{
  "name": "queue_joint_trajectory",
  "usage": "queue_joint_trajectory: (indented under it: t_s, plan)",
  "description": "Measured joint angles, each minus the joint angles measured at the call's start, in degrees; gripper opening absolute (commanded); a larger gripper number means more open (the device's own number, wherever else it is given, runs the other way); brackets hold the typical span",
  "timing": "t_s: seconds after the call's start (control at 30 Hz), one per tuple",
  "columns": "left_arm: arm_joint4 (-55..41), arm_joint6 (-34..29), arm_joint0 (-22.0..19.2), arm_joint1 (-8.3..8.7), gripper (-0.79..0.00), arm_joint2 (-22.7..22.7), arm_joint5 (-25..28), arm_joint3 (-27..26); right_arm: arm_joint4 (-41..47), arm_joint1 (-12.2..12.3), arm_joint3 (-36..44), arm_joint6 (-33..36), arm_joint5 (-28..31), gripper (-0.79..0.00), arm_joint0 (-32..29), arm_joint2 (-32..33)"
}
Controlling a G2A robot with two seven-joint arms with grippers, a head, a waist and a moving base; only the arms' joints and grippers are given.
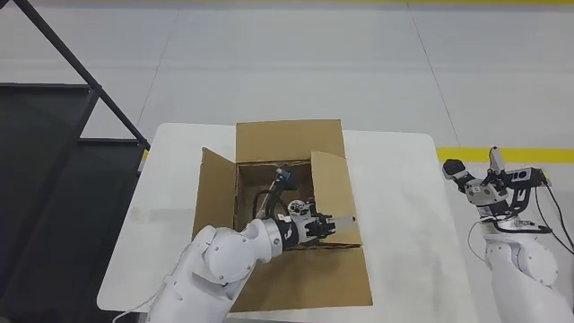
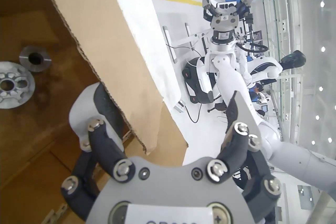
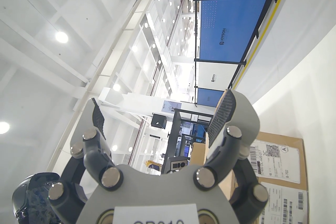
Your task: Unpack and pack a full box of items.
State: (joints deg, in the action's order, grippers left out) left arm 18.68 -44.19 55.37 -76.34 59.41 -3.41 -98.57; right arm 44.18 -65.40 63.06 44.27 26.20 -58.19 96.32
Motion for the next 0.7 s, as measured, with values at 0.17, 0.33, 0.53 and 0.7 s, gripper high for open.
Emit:
queue_joint_trajectory:
  t_s: [0.17,0.33,0.53,0.7]
  plan:
    - [2.3,4.5,0.0,-0.25,0.0,-1.6,3.3,-1.6,2.5,0.1,-0.6,0.3,1.0,0.0,-0.5,1.6]
    - [4.3,8.7,-1.2,-0.95,0.0,-4.8,6.4,-0.7,5.5,0.5,-1.7,1.0,1.6,0.0,-1.0,4.5]
    - [4.5,11.5,-2.7,-1.71,0.0,-7.2,5.9,0.9,7.2,1.1,-3.0,2.8,0.3,0.0,-1.6,7.6]
    - [4.5,11.4,-2.7,-1.69,0.0,-7.1,6.0,0.9,6.6,1.3,-3.4,3.3,-0.4,0.0,-1.4,7.9]
